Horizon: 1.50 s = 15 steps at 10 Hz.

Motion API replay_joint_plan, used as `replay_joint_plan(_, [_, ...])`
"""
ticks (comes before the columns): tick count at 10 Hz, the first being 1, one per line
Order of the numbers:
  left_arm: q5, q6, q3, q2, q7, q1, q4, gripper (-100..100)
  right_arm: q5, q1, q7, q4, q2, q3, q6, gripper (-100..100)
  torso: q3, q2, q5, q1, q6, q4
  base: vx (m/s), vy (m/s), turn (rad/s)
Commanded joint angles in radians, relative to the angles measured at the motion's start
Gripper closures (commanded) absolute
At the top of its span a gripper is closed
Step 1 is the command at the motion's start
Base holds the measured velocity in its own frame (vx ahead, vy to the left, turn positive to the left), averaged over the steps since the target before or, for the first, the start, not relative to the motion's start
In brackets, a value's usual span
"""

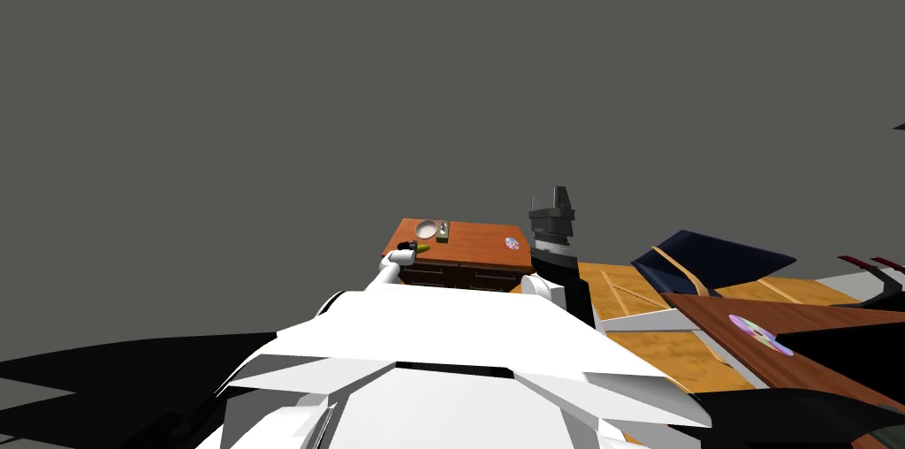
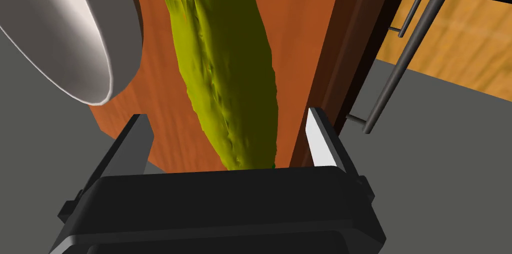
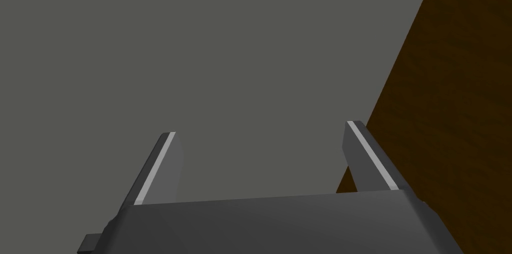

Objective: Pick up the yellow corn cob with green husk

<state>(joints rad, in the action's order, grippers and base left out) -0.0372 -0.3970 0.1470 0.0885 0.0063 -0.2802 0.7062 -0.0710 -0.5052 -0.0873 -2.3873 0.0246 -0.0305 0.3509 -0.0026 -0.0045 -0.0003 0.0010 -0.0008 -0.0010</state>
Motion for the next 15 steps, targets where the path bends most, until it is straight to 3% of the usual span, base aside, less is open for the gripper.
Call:
replay_joint_plan(1, [0.006,0.034,-0.003,-0.005,0.003,0.01,-0.02,-100,0.0,0.0,0.0,0.0,0.0,0.0,0.0,0,0.0,0.0,0.0,0.0,0.0,0.0,0.09,0.004,-0.001])
replay_joint_plan(2, [0.006,0.051,-0.005,-0.006,0.004,0.015,-0.033,-100,0.0,0.0,0.0,0.0,0.0,0.0,0.0,0,0.0,0.0,0.0,0.0,0.0,0.0,0.075,0.008,-0.002])
replay_joint_plan(3, [0.005,0.036,-0.004,-0.005,0.003,0.014,-0.021,-100,0.0,0.0,0.0,0.0,0.0,0.0,0.0,0,0.0,0.0,0.0,0.0,0.0,0.0,0.031,0.005,0.0])
replay_joint_plan(4, [0.006,0.04,-0.004,-0.005,0.003,0.015,-0.021,100,0.0,0.0,0.0,0.0,0.0,0.0,0.0,0,0.001,0.002,0.0,0.0,0.0,0.0,0.0,0.0,0.0])
replay_joint_plan(8, [0.005,0.039,-0.004,-0.006,0.004,0.015,-0.022,100,0.0,0.0,0.0,0.0,0.0,0.0,0.0,0,0.003,0.005,-0.001,-0.001,0.001,0.001,0.0,0.0,0.0])
replay_joint_plan(9, [0.005,0.039,-0.004,-0.006,0.004,0.015,-0.022,0,0.0,0.0,0.0,0.0,0.0,0.0,0.0,0,0.003,0.005,-0.001,-0.001,0.0,0.002,0.0,0.0,0.0])
replay_joint_plan(10, [0.005,0.007,0.0,-0.003,0.002,0.004,-0.001,100,0.0,0.0,0.0,0.0,0.0,0.0,0.0,0,0.003,0.005,-0.001,-0.001,0.0,0.002,-0.046,-0.011,0.003])
replay_joint_plan(13, [0.004,-0.037,0.005,-0.001,0.0,-0.008,0.031,100,0.0,0.0,0.0,0.0,0.0,0.0,0.0,0,0.007,0.012,-0.001,-0.002,0.0,0.003,-0.095,-0.01,0.001])
replay_joint_plan(14, [0.005,-0.025,0.005,-0.001,0.001,-0.007,0.021,100,0.0,0.0,0.0,0.0,0.0,0.0,0.0,0,0.007,0.012,-0.001,-0.002,0.0,0.003,-0.034,-0.004,0.003])
replay_joint_plan(15, [0.005,-0.029,0.005,-0.001,0.0,-0.006,0.022,0,0.0,0.0,0.0,0.0,0.0,0.0,0.0,0,0.006,0.01,-0.001,-0.002,0.0,0.003,-0.008,-0.001,0.001])
